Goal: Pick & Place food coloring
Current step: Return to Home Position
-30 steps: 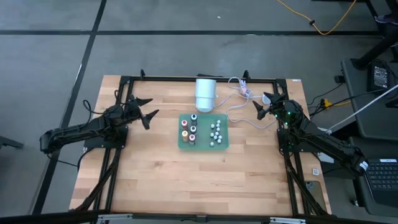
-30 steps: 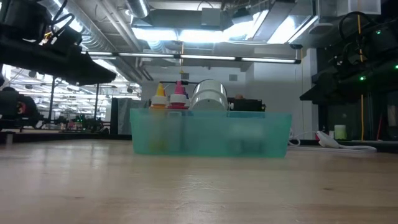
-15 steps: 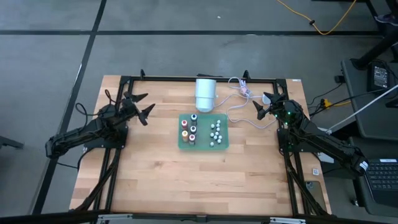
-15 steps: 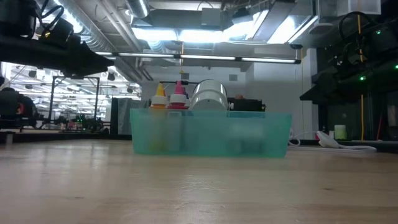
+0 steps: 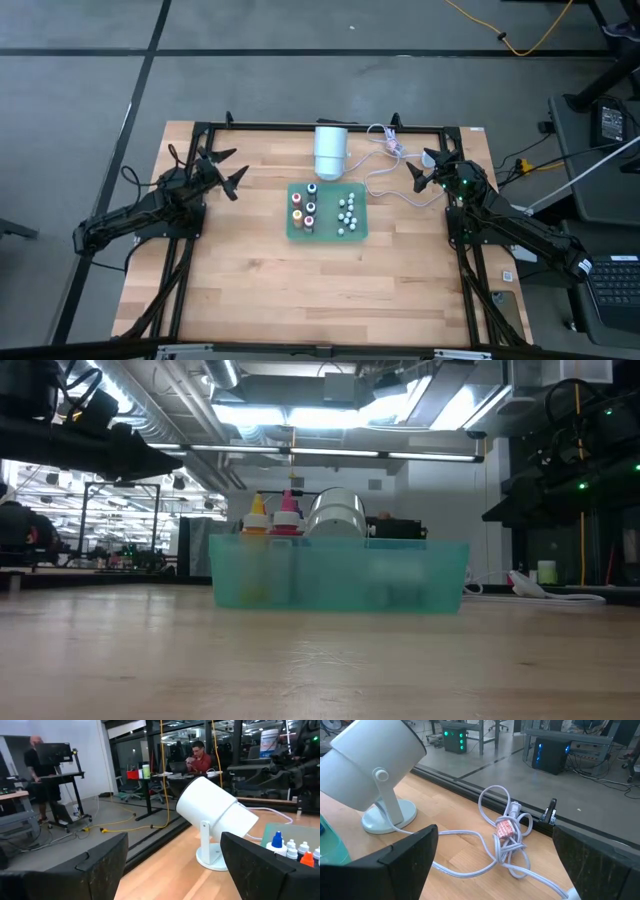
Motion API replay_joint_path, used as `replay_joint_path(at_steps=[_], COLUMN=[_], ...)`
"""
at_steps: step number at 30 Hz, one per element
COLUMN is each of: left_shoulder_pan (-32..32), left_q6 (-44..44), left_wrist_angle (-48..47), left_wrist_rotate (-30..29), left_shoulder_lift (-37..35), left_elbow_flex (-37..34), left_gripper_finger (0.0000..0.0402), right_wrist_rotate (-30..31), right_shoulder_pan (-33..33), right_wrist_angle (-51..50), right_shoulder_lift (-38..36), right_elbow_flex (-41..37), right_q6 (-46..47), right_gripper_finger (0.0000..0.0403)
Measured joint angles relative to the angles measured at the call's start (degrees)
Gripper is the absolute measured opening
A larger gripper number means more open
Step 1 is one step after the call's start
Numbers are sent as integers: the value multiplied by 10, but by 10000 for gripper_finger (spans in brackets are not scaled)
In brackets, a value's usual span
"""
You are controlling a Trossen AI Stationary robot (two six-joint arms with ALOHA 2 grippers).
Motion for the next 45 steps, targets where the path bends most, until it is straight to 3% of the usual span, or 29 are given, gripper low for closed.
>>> replay_joint_path(at_steps=[8,45], left_shoulder_pan=[0,0], left_q6=[-60,-60], left_wrist_angle=[0,0], left_wrist_rotate=[0,0], left_shoulder_lift=[0,0], left_elbow_flex=[0,0], left_gripper_finger=[312,311], right_wrist_rotate=[0,0], right_shoulder_pan=[0,0], right_wrist_angle=[0,0], right_shoulder_lift=[0,0], right_elbow_flex=[0,0], right_q6=[0,0], right_gripper_finger=[393,393])
